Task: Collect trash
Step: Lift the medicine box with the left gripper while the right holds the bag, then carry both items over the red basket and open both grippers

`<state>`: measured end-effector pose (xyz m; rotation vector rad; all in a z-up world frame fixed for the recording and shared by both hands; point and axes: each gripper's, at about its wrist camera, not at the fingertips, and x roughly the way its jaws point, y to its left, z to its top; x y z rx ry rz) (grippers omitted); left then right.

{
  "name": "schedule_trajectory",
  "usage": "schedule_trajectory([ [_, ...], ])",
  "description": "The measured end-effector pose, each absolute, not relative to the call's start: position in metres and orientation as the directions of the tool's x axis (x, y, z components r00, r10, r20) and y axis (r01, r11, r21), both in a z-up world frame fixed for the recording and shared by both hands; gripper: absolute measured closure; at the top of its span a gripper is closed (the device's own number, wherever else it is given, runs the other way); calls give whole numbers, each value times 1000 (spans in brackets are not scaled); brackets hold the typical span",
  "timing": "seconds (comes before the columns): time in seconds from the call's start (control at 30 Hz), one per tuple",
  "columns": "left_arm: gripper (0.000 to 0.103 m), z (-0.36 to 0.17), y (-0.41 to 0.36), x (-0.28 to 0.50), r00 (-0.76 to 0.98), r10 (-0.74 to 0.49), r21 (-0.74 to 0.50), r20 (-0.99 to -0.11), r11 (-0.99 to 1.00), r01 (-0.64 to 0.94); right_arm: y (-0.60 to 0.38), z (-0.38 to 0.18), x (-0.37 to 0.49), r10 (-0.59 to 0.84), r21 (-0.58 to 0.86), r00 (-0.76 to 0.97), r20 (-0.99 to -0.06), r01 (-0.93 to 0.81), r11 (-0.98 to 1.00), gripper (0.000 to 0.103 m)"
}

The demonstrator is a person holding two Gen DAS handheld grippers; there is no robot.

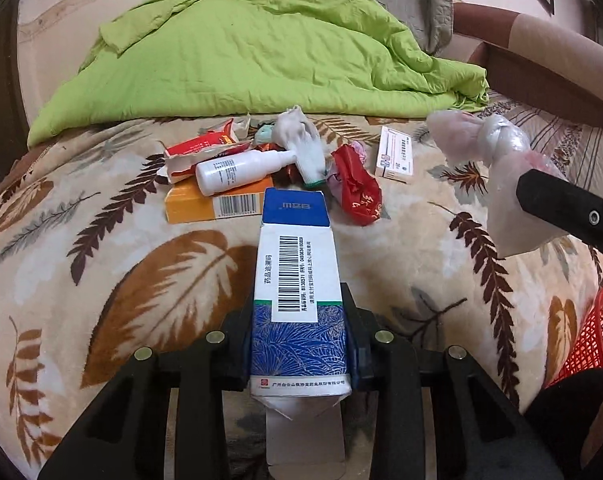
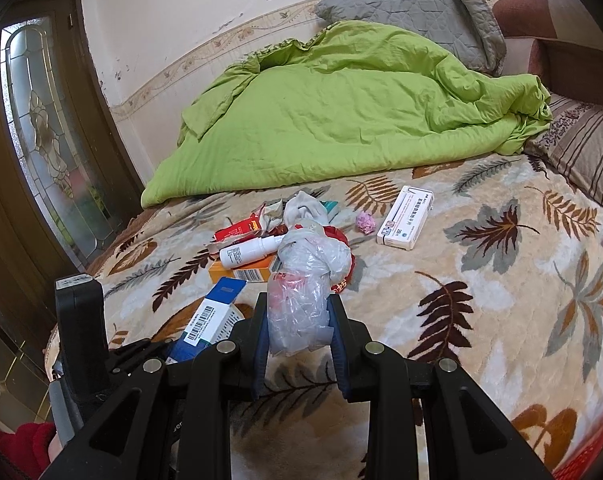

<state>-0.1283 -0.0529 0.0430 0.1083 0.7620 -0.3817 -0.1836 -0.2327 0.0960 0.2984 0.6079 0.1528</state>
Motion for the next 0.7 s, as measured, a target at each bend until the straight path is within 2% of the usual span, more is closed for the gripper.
schedule_trajectory([
  [0.5, 70, 51, -47, -130, 666, -341, -91, -664, 920, 380, -234, 98, -186, 218, 324, 816, -535, -41, 945, 74],
  [0.7, 70, 59, -46, -136, 674, -362, -97, -644, 912, 398, -246, 102, -196, 223, 381, 824, -522, -9, 924, 74],
])
